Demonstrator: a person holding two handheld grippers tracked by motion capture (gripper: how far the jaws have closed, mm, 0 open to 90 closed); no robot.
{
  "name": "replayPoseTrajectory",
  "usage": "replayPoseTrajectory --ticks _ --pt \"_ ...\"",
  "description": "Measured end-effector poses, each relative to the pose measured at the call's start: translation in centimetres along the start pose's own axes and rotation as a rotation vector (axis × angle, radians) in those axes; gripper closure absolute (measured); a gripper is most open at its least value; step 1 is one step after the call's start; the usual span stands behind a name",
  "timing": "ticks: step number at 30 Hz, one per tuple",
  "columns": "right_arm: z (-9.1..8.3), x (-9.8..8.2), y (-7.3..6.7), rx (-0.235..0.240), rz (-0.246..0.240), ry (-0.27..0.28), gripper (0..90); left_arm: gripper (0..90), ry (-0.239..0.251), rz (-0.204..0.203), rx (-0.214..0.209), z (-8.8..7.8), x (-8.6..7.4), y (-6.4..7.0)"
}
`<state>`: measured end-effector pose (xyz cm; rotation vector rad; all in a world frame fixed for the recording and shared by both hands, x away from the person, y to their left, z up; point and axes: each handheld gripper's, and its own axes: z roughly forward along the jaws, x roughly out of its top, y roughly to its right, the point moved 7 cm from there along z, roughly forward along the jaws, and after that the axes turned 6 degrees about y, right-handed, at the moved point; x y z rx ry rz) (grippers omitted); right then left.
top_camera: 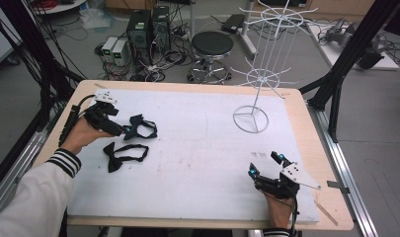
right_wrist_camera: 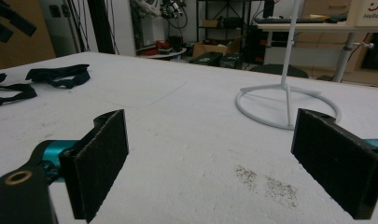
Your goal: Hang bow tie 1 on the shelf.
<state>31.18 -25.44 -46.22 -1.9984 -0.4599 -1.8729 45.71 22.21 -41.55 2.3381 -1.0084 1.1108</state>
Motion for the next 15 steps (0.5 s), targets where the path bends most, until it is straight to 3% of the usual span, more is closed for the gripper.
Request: replayPoseTrajectory --ticks 6,15 --pt "0.0 0.0 0.1 0.001 -0.002 0.001 10.3 1.8 -0.034 -0.003 -0.018 0.9 0.0 0.0" --pt "0.0 0.0 0.0 0.000 0.002 -0.001 10.3 2.5 -0.109 -0.019 -0.004 2.5 -0.9 -0.1"
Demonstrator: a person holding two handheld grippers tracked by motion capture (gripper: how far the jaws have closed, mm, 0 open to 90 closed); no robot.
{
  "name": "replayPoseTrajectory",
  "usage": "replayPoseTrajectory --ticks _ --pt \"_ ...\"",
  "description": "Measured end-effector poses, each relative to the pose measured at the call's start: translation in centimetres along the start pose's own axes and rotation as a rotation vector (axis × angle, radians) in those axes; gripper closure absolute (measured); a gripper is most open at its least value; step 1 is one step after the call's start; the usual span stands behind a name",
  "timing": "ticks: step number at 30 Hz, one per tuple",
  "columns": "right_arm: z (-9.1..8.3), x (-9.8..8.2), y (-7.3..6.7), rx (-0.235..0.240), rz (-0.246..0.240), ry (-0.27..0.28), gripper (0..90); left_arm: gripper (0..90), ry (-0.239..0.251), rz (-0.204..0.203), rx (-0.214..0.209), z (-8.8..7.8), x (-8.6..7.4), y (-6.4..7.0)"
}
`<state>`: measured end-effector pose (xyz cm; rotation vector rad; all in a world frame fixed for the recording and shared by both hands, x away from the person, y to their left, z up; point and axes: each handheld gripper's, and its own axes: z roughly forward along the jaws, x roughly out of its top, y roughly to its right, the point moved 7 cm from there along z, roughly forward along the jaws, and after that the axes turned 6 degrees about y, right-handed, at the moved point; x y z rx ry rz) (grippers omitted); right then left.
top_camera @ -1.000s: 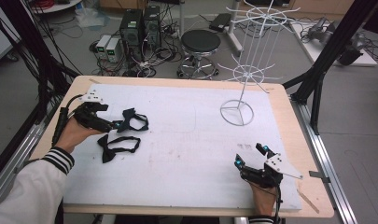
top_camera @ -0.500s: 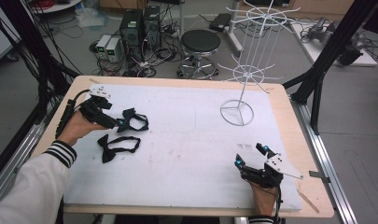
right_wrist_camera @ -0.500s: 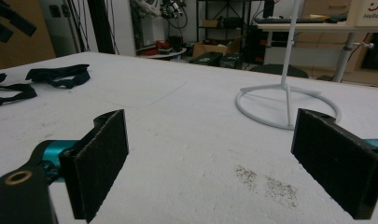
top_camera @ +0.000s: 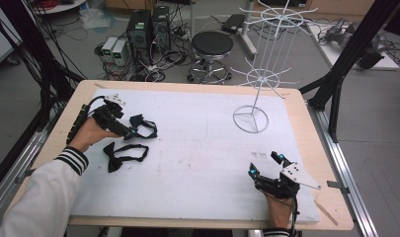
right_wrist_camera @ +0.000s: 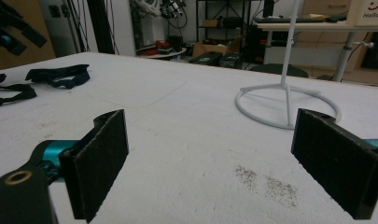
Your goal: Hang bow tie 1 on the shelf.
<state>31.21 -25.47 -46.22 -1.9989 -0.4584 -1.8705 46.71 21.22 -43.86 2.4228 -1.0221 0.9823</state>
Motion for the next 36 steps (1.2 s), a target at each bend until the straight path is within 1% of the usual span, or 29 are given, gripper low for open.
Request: replayPoseTrajectory --ticks 1,3,4,7,9,10,11,12,13,14,16,18,20,22,23,24,25,27,29,30,31,32,33,34,36 --pt "0.0 0.0 0.0 0.000 -0.003 0.002 10.2 2.5 -0.008 -0.003 0.002 0.1 -0.1 0.0" --pt "0.0 0.0 0.0 0.001 0.001 -0.002 10.3 2.5 -0.026 -0.028 0.011 0.4 -0.3 -0.2" --pt "0.0 0.0 0.0 0.001 0.000 0.000 10.3 2.5 -0.026 -0.028 0.011 0.4 -0.3 -0.2" --pt "0.0 0.0 0.1 -0.001 -0.007 0.005 10.3 2.5 -0.036 -0.076 0.006 0.6 -0.4 -0.3" --pt "0.0 0.0 0.1 -0.001 -0.006 0.003 10.3 3.5 -0.050 -0.081 0.018 0.8 -0.4 -0.3" --pt "0.0 0.0 0.1 -0.001 -0.006 0.003 10.3 3.5 -0.055 -0.076 0.017 0.9 -0.5 -0.3" --pt "0.0 0.0 0.1 -0.001 -0.008 0.004 10.3 10.0 -0.060 -0.085 0.002 1.0 -0.5 -0.1" --pt "0.0 0.0 0.1 -0.001 -0.008 0.004 10.3 11.6 -0.060 -0.085 0.002 1.0 -0.5 -0.1" --pt "0.0 0.0 0.1 -0.001 -0.008 0.004 10.3 11.6 -0.065 -0.085 -0.006 1.1 -0.6 -0.1" --pt "0.0 0.0 0.1 0.001 -0.007 0.005 10.3 11.6 -0.064 -0.094 0.000 1.2 -0.5 -0.1" --pt "0.0 0.0 0.1 0.001 -0.007 0.005 10.2 11.6 -0.070 -0.092 -0.001 1.4 -0.6 -0.1" --pt "0.0 0.0 0.1 0.001 -0.008 0.005 10.2 11.9 -0.081 -0.093 0.013 1.5 -0.7 -0.1" --pt "0.0 0.0 0.1 0.002 -0.006 0.006 10.2 14.3 -0.099 -0.092 0.009 1.6 -0.9 -0.1" --pt "0.0 0.0 0.1 0.002 -0.005 0.005 10.3 15.9 -0.107 -0.105 0.010 1.7 -1.0 0.0" --pt "0.0 0.0 0.1 0.001 -0.004 0.006 10.3 18.1 -0.111 -0.112 0.009 1.7 -1.0 0.0" --pt "0.0 0.0 0.1 0.001 -0.004 0.006 10.3 18.1 -0.110 -0.121 0.005 1.7 -1.0 0.1" --pt "0.0 0.0 0.1 -0.001 -0.005 0.007 10.3 22.4 -0.116 -0.125 0.003 1.8 -1.1 0.1" --pt "0.0 0.0 0.1 -0.001 -0.007 0.007 10.3 23.8 -0.137 -0.130 0.002 1.9 -1.2 0.2" --pt "0.0 0.0 0.0 -0.002 -0.005 0.005 10.2 25.6 -0.145 -0.137 -0.002 2.0 -1.3 0.2" --pt "0.0 0.0 0.0 -0.002 -0.005 0.005 10.2 25.6 -0.147 -0.150 0.006 2.1 -1.3 0.2" --pt "0.0 0.0 0.0 -0.001 0.003 -0.001 10.3 27.1 -0.156 -0.154 0.003 2.1 -1.4 0.2" --pt "0.0 0.0 0.0 -0.001 0.003 -0.001 10.3 27.1 -0.154 -0.163 0.003 2.1 -1.4 0.2" --pt "0.0 0.0 0.0 0.000 0.001 0.000 10.3 27.5 -0.164 -0.173 0.004 2.1 -1.4 0.2" --pt "0.0 0.0 0.0 0.000 -0.002 0.001 10.3 30.2 -0.168 -0.178 0.005 2.2 -1.5 0.1" --pt "0.0 0.0 0.0 -0.002 -0.003 0.000 10.2 30.3 -0.177 -0.193 -0.003 2.2 -1.5 0.2"
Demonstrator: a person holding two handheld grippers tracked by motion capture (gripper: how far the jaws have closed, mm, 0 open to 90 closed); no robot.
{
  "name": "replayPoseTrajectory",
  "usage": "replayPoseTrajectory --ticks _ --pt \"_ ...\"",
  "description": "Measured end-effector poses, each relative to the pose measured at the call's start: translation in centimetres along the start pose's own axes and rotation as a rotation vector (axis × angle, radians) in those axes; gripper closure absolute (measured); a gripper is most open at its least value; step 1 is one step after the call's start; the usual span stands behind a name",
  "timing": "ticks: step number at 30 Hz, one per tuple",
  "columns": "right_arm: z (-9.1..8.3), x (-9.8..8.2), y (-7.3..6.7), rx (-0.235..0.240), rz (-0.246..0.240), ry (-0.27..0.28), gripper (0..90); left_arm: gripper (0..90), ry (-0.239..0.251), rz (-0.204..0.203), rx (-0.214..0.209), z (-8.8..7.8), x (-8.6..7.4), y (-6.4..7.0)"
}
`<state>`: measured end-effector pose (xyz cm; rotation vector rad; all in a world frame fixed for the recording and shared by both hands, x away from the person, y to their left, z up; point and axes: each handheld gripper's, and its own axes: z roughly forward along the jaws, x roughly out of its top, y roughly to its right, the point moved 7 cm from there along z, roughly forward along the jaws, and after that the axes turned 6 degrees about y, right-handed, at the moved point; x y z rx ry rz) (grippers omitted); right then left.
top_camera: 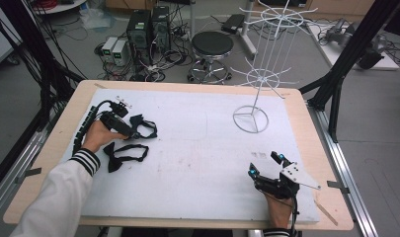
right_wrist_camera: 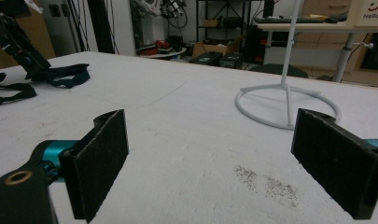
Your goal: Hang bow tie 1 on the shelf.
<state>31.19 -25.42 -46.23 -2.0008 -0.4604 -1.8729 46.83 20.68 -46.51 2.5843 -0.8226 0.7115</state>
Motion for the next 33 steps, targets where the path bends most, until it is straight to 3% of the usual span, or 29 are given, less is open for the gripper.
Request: replayPoseTrajectory --ticks 8,17,20,21,22,24,26,33 --pt "0.01 0.00 -0.01 0.000 -0.001 0.000 10.3 37.3 -0.024 -0.024 0.008 0.25 -0.17 -0.02" --pt "0.00 -0.01 0.00 0.000 0.000 -0.001 10.2 51.9 -0.035 -0.028 0.039 0.42 -0.37 -0.09" --pt "0.00 0.00 0.01 0.000 -0.001 0.001 10.2 64.8 -0.026 -0.024 0.046 0.41 -0.45 -0.03" --pt "0.00 0.00 0.01 0.000 -0.001 0.001 10.2 64.8 -0.024 -0.011 0.045 0.33 -0.49 -0.04" --pt "-0.01 0.00 0.01 0.001 -0.001 0.000 10.3 73.1 -0.020 -0.007 0.057 0.30 -0.56 -0.08" --pt "-0.01 0.00 0.01 0.002 0.000 0.002 10.3 76.7 -0.010 -0.004 0.058 0.25 -0.73 -0.19" --pt "-0.01 0.00 0.00 0.002 0.002 0.001 10.3 78.9 -0.004 -0.004 0.061 0.20 -0.78 -0.25" --pt "0.00 0.00 -0.01 0.002 0.002 0.001 10.3 81.8 0.004 0.051 0.089 0.18 -0.72 0.08"
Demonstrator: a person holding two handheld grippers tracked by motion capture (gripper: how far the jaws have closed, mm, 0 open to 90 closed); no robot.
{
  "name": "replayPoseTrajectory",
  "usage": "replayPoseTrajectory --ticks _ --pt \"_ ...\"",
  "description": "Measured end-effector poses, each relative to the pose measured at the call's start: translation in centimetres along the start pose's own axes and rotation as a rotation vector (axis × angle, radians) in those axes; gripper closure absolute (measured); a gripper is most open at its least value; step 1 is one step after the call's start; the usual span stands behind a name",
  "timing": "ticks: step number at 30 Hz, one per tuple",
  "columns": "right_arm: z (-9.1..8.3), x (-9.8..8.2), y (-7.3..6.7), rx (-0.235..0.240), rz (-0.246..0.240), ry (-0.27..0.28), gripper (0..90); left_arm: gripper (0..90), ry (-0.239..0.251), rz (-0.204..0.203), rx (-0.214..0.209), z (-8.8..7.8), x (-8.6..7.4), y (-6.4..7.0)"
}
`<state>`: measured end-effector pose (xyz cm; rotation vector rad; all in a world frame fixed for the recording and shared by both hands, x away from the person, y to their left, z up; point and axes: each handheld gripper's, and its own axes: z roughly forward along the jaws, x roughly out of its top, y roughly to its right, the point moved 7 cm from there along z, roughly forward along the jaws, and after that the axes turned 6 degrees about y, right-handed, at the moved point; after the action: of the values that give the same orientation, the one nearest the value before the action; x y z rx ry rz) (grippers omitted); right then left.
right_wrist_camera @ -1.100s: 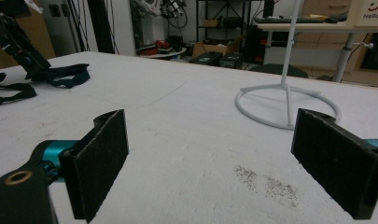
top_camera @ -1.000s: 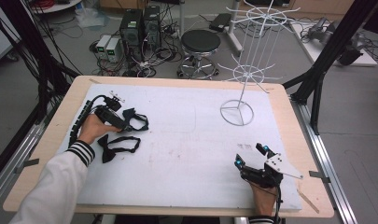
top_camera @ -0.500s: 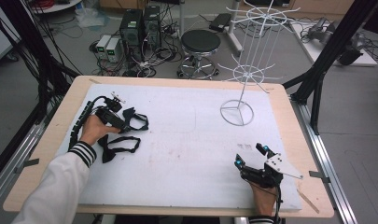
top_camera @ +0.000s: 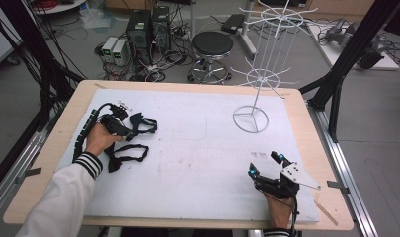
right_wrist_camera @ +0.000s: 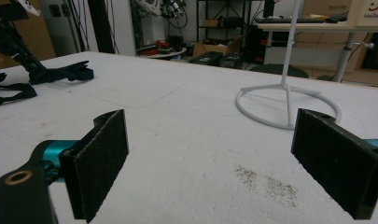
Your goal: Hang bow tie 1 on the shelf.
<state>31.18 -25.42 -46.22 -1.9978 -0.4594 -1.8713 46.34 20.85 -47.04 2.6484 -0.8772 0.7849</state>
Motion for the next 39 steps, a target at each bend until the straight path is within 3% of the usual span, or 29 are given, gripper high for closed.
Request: replayPoseTrajectory --ticks 8,15,19,32,39 --pt "0.0 0.0 0.0 -0.001 -0.005 -0.001 10.3 82.1 0.015 0.028 0.009 -0.3 -0.1 0.2" --pt "0.0 0.0 0.0 0.002 -0.006 -0.001 10.3 82.2 0.056 0.053 0.003 -1.0 0.1 0.3" --pt "0.0 0.0 0.0 0.006 0.002 -0.003 10.2 82.2 0.122 0.060 -0.031 -1.6 0.4 0.7" --pt "0.0 0.1 0.5 0.025 0.063 -0.001 10.3 82.0 0.246 0.131 -0.128 -3.7 1.1 2.3" --pt "0.0 0.2 0.5 0.034 0.053 -0.010 10.3 82.0 0.300 0.166 -0.173 -4.6 1.5 3.4"
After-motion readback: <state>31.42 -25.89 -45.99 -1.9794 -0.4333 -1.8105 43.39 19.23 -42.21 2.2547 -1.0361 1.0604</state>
